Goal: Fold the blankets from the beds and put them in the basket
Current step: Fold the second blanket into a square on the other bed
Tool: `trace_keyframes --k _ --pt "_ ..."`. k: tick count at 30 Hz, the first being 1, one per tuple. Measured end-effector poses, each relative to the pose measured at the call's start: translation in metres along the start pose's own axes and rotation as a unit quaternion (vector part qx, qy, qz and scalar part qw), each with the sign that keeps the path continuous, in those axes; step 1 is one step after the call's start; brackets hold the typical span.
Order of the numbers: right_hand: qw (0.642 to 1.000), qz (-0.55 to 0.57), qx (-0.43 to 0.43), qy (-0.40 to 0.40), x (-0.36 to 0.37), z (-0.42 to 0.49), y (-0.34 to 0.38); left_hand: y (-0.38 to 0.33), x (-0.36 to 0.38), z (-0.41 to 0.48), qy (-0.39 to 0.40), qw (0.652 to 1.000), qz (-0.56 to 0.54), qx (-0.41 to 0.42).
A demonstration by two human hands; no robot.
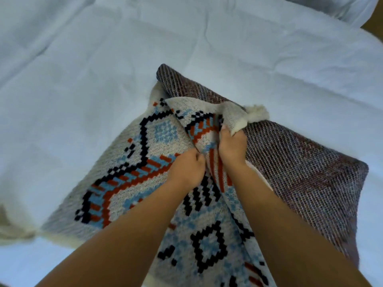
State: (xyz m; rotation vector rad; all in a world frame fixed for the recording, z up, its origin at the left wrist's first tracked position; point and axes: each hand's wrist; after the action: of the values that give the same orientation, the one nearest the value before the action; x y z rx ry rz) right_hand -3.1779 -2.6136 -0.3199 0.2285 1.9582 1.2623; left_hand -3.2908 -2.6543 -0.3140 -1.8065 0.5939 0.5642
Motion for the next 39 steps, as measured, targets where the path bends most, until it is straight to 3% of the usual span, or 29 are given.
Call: trace_keyframes --k 3,6,10,13,17,21,25,31,34,37,39 --pt "0.996 -0.013 -0.079 0.051 0.008 -0.064 0.013 0.029 -0.034 -0.007 -0.005 0.999 -0.046 -0.028" --pt "0.977 -0.090 -0.152 0.118 0.023 -0.141 0.016 0.058 -0.081 -0.013 0.001 0.978 -0.158 -0.137" --pt "0.905 -0.216 -0.281 0.236 0.057 -0.239 0.006 0.117 -0.149 -0.023 -0.031 0.919 -0.262 -0.293" --pt "0.848 -0.290 -0.335 0.289 0.091 -0.293 -0.008 0.170 -0.186 -0.037 0.062 0.907 -0.203 -0.364" --pt "0.810 -0.356 -0.348 0.309 0.123 -0.334 -0.039 0.215 -0.195 -0.048 0.060 0.928 -0.087 -0.358" --pt "0.771 -0.399 -0.365 0.335 0.126 -0.339 -0.055 0.229 -0.191 -0.048 0.043 0.930 -0.061 -0.360" --pt "0.747 -0.394 -0.391 0.366 0.120 -0.338 -0.053 0.233 -0.192 -0.050 0.047 0.957 0.047 -0.281" --pt "0.718 -0.366 -0.420 0.417 0.115 -0.352 -0.050 0.273 -0.216 -0.077 0.002 0.974 0.094 -0.207" --pt "0.725 -0.363 -0.393 0.434 0.117 -0.357 -0.051 0.283 -0.219 -0.080 0.023 0.972 0.117 -0.201" --pt "0.793 -0.337 -0.306 0.406 0.117 -0.347 -0.045 0.276 -0.224 -0.074 0.051 0.965 0.232 -0.107" --pt "0.842 -0.295 -0.227 0.389 0.118 -0.341 -0.040 0.273 -0.229 -0.072 0.102 0.937 0.332 -0.031"
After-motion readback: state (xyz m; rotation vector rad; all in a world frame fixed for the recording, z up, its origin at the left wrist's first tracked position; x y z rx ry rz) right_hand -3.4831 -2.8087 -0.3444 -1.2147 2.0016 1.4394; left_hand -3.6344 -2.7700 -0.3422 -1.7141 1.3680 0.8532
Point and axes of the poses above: each hand's wrist, its own z-axis towards the middle knuckle, its own x-axis out of the palm, y = z × x, and after that the axes turned 13 degrees about -y, right-handed
